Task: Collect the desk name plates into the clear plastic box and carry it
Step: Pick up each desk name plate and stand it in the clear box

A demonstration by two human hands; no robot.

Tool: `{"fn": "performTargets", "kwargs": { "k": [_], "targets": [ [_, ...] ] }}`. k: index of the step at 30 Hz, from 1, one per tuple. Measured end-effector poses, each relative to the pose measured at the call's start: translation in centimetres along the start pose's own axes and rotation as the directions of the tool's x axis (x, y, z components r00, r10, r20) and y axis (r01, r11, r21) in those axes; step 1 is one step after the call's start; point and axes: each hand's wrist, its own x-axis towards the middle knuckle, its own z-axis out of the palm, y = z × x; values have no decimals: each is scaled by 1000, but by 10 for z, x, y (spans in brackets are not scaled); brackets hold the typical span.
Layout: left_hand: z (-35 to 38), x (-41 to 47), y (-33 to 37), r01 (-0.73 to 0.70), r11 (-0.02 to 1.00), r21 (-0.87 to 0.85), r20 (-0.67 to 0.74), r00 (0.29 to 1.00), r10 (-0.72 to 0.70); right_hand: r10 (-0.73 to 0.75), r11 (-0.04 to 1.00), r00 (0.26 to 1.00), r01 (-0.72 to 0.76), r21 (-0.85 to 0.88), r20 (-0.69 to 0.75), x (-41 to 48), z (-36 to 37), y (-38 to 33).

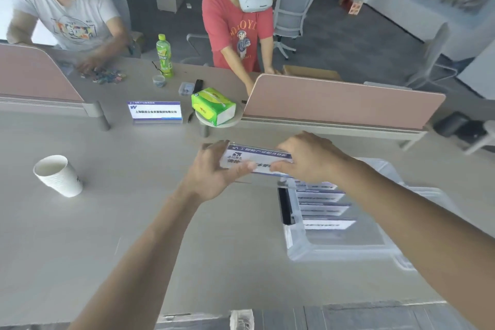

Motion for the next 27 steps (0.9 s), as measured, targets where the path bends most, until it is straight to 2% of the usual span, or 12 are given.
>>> {"fn": "performTargets", "kwargs": {
  "k": [3, 6, 8, 11, 13, 17, 21, 25, 27],
  "targets": [
    [11, 0, 8, 40, 999, -37, 82, 996, -37, 98, 995, 994, -98, -12, 57, -23, 1, 9],
    [28, -1, 30, 1, 995, -97, 140, 990, 13, 163, 987, 982, -162, -20, 99, -43, -1, 19],
    [45, 4, 43, -82, 997, -16, 141, 986, 83, 174, 985, 978, -172, -32, 111, -53, -4, 24],
    [65, 14, 62, -196, 961, 195, 134, 976, 172, 178, 979, 979, -165, -123, 97, -65, -5, 39],
    [76, 20, 70, -224, 919, 324, 158, 971, 181, 172, 975, 982, -158, -154, 82, -73, -2, 54],
    [115, 32, 96, -260, 754, 604, 264, 957, 118, 143, 981, 986, -129, -148, 91, -86, 6, 86],
    [166, 43, 113, -322, 584, 745, 358, 932, 58, 105, 991, 988, -93, -100, 116, -97, 12, 123],
    [212, 51, 115, -298, 536, 790, 396, 915, -75, 68, 996, 983, -56, -71, 170, -106, 27, 171],
    [230, 50, 111, -285, 516, 808, 394, 912, -115, 21, 999, 968, -29, 28, 250, -109, 36, 192]
  ]
}}
